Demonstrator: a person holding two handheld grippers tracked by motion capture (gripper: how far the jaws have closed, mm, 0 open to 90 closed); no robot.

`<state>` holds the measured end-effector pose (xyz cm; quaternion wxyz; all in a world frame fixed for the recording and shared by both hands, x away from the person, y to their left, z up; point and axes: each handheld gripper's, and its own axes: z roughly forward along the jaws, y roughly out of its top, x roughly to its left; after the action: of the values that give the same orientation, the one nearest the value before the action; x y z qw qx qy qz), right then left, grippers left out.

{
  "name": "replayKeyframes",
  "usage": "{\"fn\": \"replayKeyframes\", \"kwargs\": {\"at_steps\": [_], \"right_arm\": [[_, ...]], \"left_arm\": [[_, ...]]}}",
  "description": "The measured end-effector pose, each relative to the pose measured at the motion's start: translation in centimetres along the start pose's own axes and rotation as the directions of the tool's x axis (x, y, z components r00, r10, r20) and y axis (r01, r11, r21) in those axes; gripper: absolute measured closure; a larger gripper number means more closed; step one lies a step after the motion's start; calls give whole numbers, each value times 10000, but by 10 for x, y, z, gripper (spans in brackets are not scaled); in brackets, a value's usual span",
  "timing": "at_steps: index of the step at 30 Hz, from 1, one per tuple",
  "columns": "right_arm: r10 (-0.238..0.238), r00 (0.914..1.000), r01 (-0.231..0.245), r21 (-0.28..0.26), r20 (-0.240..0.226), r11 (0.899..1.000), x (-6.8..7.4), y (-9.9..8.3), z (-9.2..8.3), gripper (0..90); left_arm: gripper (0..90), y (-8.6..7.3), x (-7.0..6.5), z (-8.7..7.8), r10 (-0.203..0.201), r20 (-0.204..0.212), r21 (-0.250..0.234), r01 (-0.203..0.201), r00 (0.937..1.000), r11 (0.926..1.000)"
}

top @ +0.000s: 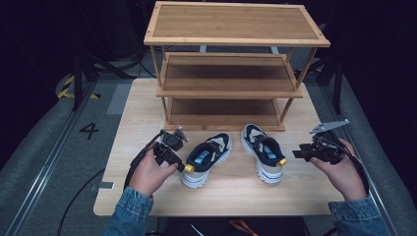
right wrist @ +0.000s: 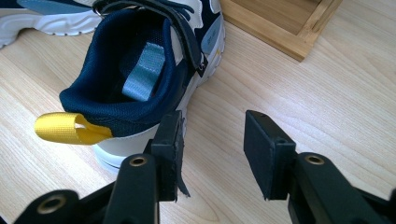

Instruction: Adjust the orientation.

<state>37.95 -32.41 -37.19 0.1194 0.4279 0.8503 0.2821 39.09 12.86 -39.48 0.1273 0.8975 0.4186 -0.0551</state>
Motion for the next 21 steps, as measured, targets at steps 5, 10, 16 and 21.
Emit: {"fn": "replayKeyframes", "kwargs": {"at_steps": [5, 10, 16, 21], "right_arm": [[-17, 10000, 17, -6, 7, 10000, 1, 0, 0, 585], [53, 10000, -53, 5, 39, 10000, -1, -4, -2, 581], [219, 9997, -218, -55, 136, 9997, -3, -9, -6, 578], [186, 9996, -185, -43, 203, 9998, -3, -12, -8, 575]], "left_arm": [[628, 8, -15, 6, 461, 162, -33, -461, 9988, 9989], [615, 17, -24, 13, 1056, 762, -109, -1051, 9915, 9944], [611, 28, -41, 19, 1627, 771, -19, -1631, 9837, 9866], [599, 34, -50, 22, 1872, 671, -89, -1870, 9800, 9823]]}}
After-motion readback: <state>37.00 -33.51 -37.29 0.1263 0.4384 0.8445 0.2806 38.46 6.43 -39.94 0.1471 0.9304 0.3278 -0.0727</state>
